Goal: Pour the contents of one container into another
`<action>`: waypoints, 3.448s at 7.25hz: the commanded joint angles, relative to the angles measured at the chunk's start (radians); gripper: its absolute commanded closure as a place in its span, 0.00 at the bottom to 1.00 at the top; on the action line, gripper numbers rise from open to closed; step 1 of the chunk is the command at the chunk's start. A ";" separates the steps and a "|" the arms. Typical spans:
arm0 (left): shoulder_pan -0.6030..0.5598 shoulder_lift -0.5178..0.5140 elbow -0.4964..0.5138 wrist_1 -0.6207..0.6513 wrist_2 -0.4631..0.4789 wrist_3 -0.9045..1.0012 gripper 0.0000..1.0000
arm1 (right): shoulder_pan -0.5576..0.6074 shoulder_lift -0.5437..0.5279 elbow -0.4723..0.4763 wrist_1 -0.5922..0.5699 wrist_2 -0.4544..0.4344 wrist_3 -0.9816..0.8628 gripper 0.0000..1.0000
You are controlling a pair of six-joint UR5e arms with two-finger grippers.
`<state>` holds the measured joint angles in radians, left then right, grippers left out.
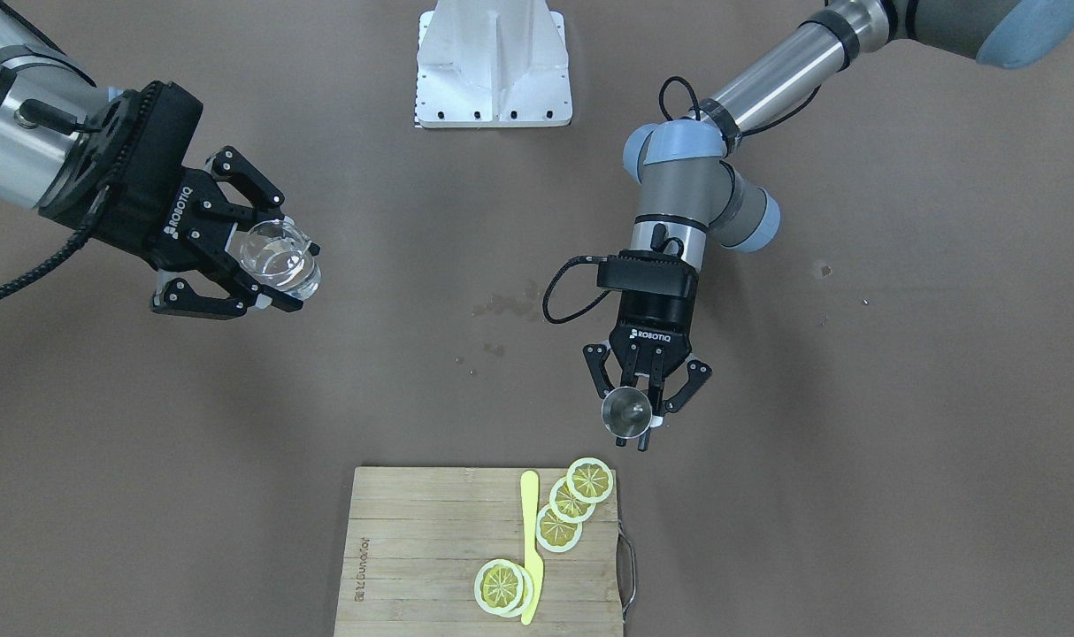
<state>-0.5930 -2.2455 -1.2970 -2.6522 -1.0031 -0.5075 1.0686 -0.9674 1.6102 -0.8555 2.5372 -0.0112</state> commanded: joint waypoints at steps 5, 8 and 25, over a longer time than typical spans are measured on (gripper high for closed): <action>0.093 -0.035 -0.065 -0.005 -0.009 0.133 1.00 | -0.050 -0.011 0.129 -0.198 -0.066 -0.145 1.00; 0.176 -0.046 -0.094 -0.002 0.006 0.135 1.00 | -0.108 -0.036 0.195 -0.247 -0.098 -0.147 1.00; 0.245 -0.052 -0.122 -0.100 0.057 0.089 1.00 | -0.179 0.216 0.155 -0.985 -0.248 -0.559 1.00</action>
<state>-0.3483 -2.2963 -1.4198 -2.7520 -0.9456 -0.4147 0.9064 -0.7624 1.7693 -1.8103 2.3132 -0.5497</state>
